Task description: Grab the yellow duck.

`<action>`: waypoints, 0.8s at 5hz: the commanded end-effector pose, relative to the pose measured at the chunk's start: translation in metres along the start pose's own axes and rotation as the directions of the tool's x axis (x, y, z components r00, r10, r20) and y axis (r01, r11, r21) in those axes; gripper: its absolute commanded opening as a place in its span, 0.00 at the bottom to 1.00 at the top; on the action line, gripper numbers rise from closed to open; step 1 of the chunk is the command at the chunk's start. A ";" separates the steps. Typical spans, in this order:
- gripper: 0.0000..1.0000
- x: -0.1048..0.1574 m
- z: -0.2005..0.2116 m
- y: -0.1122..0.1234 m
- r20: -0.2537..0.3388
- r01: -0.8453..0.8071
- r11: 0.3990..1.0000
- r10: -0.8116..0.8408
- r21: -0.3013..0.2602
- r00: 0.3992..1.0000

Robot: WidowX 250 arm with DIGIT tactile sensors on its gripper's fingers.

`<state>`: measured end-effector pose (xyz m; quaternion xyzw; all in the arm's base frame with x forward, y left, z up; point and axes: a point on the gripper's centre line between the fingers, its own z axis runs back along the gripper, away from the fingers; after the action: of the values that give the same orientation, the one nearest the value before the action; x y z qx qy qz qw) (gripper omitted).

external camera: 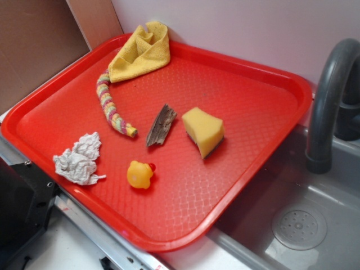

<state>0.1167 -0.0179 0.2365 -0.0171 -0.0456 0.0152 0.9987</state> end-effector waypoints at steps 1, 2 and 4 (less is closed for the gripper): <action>1.00 0.000 0.000 0.000 0.000 0.000 1.000 0.000 0.000 1.000; 1.00 0.000 -0.030 -0.027 0.052 -0.158 0.987 0.157 0.008 0.986; 1.00 0.007 -0.084 -0.061 0.043 -0.160 0.987 0.161 -0.019 0.986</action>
<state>0.1308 -0.0789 0.1494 -0.0197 -0.0541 0.0974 0.9936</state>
